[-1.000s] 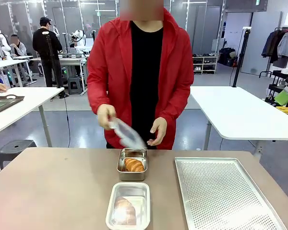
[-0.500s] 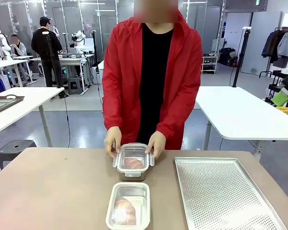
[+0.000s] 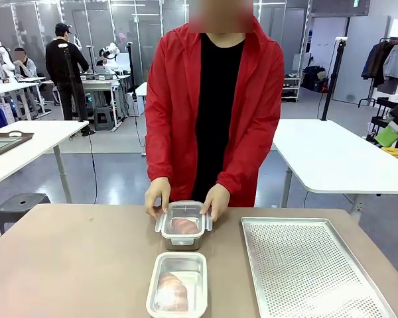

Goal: Place the bread into the airtight container.
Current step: Pick up a Butter Roll and place it into an empty Airtight Container.

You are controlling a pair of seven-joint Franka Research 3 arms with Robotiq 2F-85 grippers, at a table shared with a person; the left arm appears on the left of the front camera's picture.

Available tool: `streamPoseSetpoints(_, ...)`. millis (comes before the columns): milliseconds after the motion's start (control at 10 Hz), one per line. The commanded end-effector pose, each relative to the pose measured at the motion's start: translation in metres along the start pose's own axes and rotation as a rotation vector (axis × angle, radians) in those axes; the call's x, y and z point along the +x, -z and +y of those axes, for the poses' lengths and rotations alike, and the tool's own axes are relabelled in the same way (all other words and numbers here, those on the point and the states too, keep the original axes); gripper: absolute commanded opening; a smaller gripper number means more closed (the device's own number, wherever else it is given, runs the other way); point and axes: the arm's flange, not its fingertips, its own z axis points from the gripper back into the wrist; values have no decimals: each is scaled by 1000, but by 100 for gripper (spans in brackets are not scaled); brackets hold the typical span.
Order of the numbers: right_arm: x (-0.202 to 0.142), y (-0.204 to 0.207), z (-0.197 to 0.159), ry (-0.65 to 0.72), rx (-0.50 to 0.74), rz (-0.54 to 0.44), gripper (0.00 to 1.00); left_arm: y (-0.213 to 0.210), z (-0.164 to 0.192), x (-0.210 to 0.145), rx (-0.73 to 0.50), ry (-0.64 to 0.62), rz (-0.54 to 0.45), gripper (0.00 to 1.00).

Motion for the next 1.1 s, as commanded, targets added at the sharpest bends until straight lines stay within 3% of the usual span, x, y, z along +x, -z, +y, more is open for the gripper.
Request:
streamPoseSetpoints(0,1,-3,-3,-6,0,10,100,-1,0,0,-13,19,-2,100)
streamPoseSetpoints(1000,1,-3,-3,-6,0,10,100,-1,0,0,-13,19,-2,100)
